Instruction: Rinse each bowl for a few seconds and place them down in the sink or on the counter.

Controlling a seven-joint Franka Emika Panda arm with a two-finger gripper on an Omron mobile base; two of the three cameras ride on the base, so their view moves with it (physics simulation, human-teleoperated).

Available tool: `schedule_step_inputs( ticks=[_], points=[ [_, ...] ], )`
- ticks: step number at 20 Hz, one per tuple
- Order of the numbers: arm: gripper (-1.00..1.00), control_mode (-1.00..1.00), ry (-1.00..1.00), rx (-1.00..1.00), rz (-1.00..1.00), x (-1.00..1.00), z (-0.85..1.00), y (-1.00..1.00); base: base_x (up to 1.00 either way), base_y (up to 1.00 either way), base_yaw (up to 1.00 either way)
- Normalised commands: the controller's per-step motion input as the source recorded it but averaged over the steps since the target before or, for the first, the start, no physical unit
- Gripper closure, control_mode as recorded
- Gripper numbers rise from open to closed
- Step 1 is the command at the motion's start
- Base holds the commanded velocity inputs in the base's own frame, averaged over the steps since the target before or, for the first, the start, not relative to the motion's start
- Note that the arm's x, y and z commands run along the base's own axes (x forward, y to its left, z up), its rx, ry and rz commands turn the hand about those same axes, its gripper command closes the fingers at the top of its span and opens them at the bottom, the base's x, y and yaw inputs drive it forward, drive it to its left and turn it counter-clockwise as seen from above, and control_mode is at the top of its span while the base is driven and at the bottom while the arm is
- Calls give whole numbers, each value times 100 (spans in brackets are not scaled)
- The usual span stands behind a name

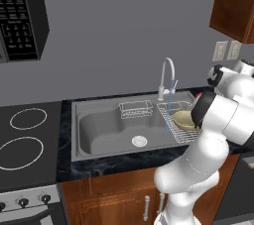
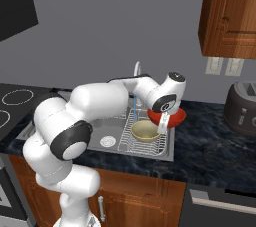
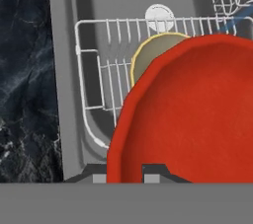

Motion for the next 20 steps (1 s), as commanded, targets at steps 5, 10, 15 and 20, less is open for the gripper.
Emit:
schedule_step_inputs(
  ticks=[5,10,15,20],
  points=[
    [100,-100,-1,0,-2,-27,1,-30,0,0,0],
    [100,-100,-1,0,-2,-21,0,-27,0,0,0],
    [100,-100,-1,0,-2,-20,0,-23,0,0,0],
    [100,-100,0,0,-1,-12,0,-21,0,0,0]
  ],
)
